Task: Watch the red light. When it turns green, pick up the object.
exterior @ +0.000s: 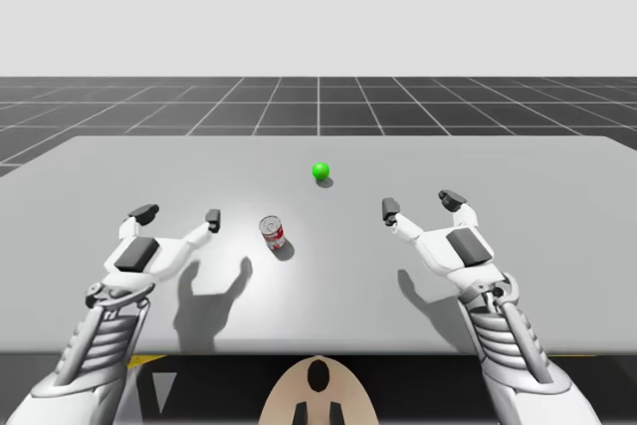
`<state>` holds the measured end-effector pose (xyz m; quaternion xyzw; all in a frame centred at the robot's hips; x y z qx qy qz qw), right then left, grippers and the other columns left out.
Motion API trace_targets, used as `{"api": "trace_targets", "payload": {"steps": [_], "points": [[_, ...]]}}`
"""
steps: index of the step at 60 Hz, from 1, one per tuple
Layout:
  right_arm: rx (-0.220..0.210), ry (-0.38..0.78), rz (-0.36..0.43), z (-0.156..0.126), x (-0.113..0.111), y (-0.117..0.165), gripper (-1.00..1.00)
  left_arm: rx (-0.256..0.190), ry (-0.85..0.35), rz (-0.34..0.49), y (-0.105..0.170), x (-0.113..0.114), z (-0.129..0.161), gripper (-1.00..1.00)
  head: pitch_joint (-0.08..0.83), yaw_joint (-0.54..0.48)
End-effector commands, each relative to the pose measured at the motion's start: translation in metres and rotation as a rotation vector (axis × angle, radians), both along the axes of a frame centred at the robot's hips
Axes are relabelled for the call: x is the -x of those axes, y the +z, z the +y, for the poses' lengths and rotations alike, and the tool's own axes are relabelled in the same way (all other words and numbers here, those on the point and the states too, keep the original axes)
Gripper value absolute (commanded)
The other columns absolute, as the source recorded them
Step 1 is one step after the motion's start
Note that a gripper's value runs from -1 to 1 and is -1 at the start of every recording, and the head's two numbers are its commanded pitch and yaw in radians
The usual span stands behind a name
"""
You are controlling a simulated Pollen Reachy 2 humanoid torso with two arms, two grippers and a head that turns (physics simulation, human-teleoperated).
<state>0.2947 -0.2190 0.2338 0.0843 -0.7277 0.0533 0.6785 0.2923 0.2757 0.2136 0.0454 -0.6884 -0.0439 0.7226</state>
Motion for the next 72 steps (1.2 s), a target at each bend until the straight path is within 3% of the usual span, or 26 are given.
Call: {"api": "trace_targets", "payload": {"steps": [1,17,25,46,72], "points": [[-0.016,-0.002,0.008,0.004,0.0,-0.003,-1.0,0.1,-0.18,0.099,0.011,0.011,-0.002,-1.0,0.613,0.2],[-0.009,0.0,0.009,0.004,-0.001,-0.004,-1.0,0.187,-0.449,0.235,-0.012,0.024,-0.001,-1.0,0.618,0.21],[-0.009,-0.003,0.008,0.003,-0.001,-0.004,-1.0,0.173,-0.525,0.258,-0.026,0.02,-0.006,-1.0,0.616,0.21],[-0.008,-0.004,0.005,0.001,-0.002,-0.004,-1.0,0.157,-0.582,0.353,-0.035,-0.008,-0.049,-1.0,0.618,0.19],[-0.015,-0.007,0.001,-0.001,-0.002,-0.002,-1.0,0.15,-0.588,0.376,-0.037,-0.049,-0.095,-1.0,0.615,0.18]]}}
